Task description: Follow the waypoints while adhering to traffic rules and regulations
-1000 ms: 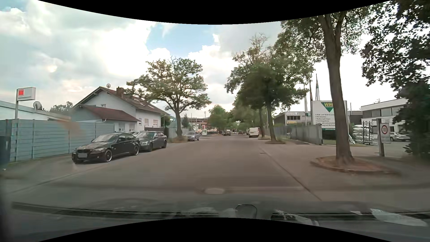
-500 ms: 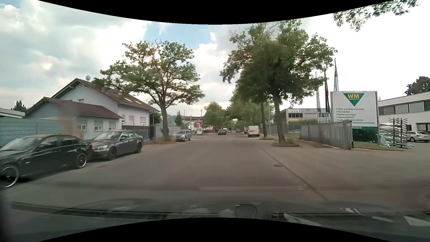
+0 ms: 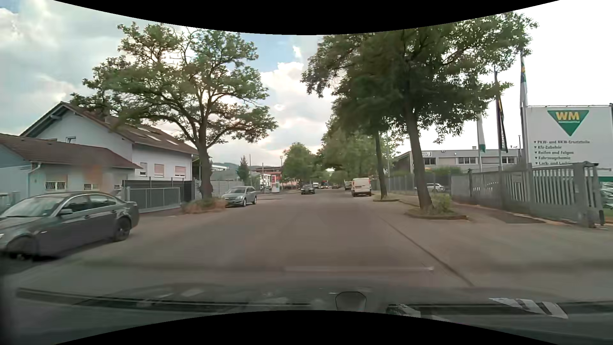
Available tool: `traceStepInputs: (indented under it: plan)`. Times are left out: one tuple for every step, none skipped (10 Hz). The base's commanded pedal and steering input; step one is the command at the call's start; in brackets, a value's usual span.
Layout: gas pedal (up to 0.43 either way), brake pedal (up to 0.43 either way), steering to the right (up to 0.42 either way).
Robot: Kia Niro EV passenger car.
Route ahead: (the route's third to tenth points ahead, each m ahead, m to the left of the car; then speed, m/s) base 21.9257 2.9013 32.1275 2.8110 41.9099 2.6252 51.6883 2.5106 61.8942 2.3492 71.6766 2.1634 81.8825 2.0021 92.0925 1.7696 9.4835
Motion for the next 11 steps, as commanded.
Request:
traceStepInputs:
  plan:
    - [0.130, 0.000, 0.012]
    - [0.130, 0.000, 0.012]
    - [0.130, 0.000, 0.012]
    - [0.130, 0.000, 0.012]
    - [0.130, 0.000, 0.012]
    - [0.130, 0.000, 0.011]
    - [0.130, 0.000, 0.006]
    - [0.130, 0.000, 0.003]
    - [0.130, 0.000, 0.002]
    - [0.130, 0.000, 0.002]
    - [0.130, 0.000, 0.002]
